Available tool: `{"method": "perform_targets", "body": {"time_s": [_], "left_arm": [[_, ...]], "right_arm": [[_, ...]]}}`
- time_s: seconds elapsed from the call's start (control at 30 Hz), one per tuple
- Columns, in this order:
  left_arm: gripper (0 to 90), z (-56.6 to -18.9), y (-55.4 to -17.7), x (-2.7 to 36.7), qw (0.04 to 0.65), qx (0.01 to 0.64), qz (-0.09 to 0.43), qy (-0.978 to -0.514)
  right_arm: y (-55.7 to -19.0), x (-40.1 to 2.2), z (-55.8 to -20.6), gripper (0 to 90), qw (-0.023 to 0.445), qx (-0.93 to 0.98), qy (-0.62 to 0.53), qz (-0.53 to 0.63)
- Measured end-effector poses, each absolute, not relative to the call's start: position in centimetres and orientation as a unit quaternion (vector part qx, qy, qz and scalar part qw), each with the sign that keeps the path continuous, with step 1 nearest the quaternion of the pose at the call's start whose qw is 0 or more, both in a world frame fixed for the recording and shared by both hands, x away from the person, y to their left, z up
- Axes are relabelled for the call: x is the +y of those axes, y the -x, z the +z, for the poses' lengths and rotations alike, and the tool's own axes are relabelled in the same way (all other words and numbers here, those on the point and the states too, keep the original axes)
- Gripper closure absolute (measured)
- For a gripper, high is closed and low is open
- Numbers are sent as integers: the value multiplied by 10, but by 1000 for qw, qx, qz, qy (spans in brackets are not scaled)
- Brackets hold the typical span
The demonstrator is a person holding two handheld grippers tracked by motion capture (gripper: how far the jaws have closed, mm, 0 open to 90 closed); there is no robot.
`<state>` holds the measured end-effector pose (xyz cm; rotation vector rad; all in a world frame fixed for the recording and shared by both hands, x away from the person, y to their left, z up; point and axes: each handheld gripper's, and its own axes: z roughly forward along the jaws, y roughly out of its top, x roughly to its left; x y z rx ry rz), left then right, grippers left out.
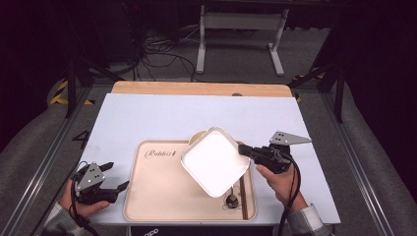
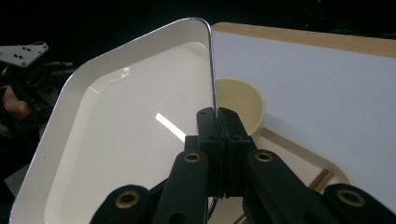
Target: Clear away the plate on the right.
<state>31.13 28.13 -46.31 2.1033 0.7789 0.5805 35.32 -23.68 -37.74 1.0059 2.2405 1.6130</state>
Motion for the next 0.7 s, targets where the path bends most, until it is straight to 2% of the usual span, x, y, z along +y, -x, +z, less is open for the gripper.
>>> {"method": "perform_targets", "body": {"time_s": [0.7], "left_arm": [[171,-461,-310,287,413,313,234,-822]], "right_arm": [[-354,-163,-402,896,62,822,-272,496]]}}
